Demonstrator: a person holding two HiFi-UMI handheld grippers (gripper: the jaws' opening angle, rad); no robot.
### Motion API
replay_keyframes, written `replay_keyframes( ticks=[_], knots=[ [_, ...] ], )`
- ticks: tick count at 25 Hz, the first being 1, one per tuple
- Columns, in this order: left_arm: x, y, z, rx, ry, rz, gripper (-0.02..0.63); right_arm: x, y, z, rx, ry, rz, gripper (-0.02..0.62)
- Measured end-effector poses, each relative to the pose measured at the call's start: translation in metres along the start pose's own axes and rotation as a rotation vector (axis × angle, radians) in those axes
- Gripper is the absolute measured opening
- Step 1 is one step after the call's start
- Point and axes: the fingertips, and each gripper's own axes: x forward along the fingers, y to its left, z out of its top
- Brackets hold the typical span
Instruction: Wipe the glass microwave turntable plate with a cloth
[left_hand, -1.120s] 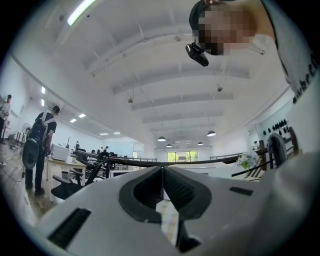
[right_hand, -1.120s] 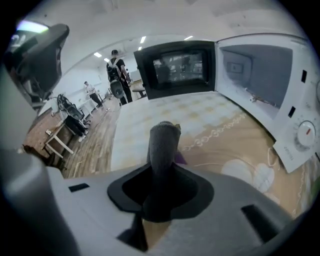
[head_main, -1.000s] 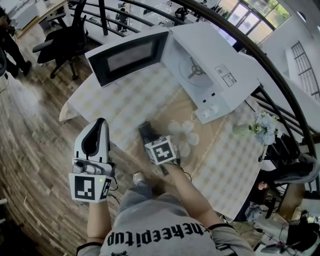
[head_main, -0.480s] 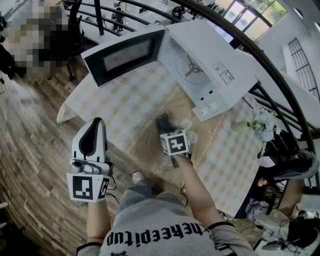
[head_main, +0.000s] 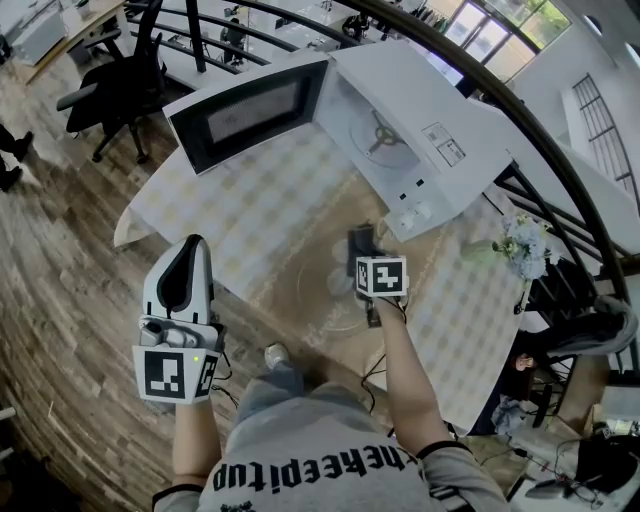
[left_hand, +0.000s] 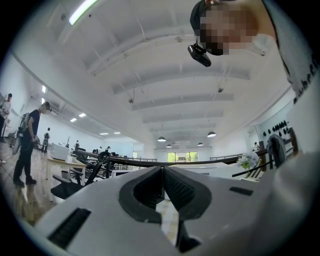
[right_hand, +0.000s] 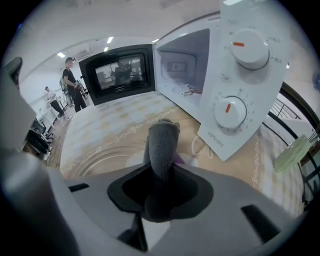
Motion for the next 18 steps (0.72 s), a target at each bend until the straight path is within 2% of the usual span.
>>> replay_keyframes(
  ticks=[4,8,12,16,18],
  knots=[
    [-0.004,0.001,-0.001,-0.001,0.003,0.002,0.012,-0.014,0.027,-0.003,0.023,-0.012,0.056,0.098],
    [-0.007,0.0,-0.001,-0.003,0.002,0.006,0.012,-0.03,0.096,-0.008,0.01,-0.036,0.219,0.098],
    [-0.01,-0.003,0.0,0.0,0.0,0.01,0.012,-0.038,0.162,-0.022,-0.084,-0.003,0.342,0.098],
    [-0.015,-0.003,0.002,0.001,0.001,0.02,0.012,-0.031,0.186,-0.039,-0.181,0.018,0.354,0.1],
    [-0.017,-0.003,0.003,0.002,0.0,0.024,0.012,-0.03,0.183,-0.039,-0.182,0.008,0.352,0.1]
  ],
)
